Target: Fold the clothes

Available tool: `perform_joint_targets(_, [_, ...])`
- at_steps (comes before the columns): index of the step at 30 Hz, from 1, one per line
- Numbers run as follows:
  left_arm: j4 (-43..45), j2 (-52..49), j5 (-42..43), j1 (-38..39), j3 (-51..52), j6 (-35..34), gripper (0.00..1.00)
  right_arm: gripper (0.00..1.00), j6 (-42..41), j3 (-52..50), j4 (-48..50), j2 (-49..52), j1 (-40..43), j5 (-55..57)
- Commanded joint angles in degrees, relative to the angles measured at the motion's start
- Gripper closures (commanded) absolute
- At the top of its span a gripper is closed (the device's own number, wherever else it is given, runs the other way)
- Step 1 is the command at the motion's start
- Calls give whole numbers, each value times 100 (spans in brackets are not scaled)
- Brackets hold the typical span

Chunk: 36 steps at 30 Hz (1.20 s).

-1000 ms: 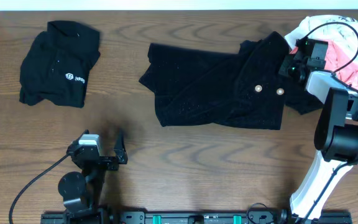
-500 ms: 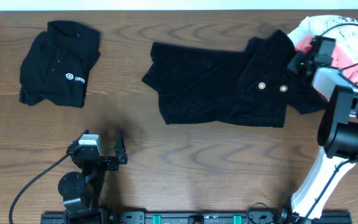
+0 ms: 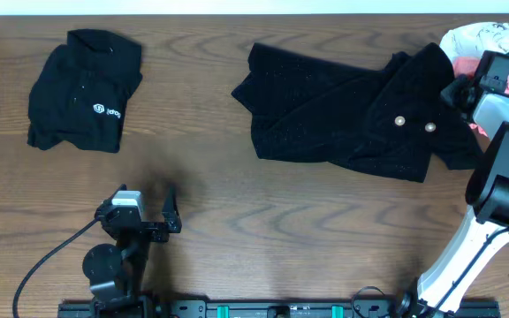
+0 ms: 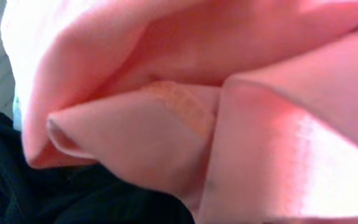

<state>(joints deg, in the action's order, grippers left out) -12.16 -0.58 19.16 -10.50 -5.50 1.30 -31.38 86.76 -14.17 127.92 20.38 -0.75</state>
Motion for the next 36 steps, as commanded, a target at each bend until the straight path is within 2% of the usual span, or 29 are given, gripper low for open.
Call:
perform_joint_targets(1, [-33, 35, 28, -35, 142, 13, 2, 68, 138, 236, -306, 208, -9, -66])
perform_joint_targets(2, [-35, 35, 28, -35, 142, 13, 2, 60, 164, 365, -450, 90, -37, -179])
perform_joint_targets(5, [-35, 35, 31, -35, 142, 13, 2, 55, 192, 647, -752, -343, -129, -234])
perform_joint_targets(6, [-35, 35, 28, -35, 142, 13, 2, 48, 264, 715, -800, -544, -173, -229])
perform_joint_targets(8, [-33, 35, 28, -35, 142, 13, 2, 27, 457, 763, -791, -940, -264, -229])
perform_joint_targets(10, [-33, 35, 31, -35, 142, 13, 2, 1, 741, 776, -798, -1419, -398, -227])
perform_joint_targets(16, [-33, 35, 28, -35, 142, 13, 2, 1, 1047, 776, -1285, -2264, -1008, -249])
perform_joint_targets(19, [-35, 35, 31, -35, 142, 13, 2, 18, 1049, 772, -1646, -2302, -1563, -271])
perform_joint_targets(21, [-33, 35, 28, -35, 142, 13, 2, 39, 1113, 741, -1764, -2229, -2050, -271])
perform_joint_targets(22, [-33, 35, 28, -35, 142, 13, 2, 59, 1209, 719, -1742, -2153, -2374, -245])
perform_joint_targets(23, [-35, 35, 28, -35, 142, 13, 2, 69, 1246, 719, -1709, -2083, -2570, -170])
perform_joint_targets(25, [-35, 35, 28, -35, 142, 13, 2, 99, 1255, 719, -1517, -1816, -3104, 245])
perform_joint_targets(32, [-33, 35, 28, -35, 142, 13, 2, 99, 1045, 719, -787, -767, -4085, 1351])
perform_joint_targets(36, [-33, 35, 28, -35, 142, 13, 2, 99, 761, 719, -173, -111, -4310, 1346])
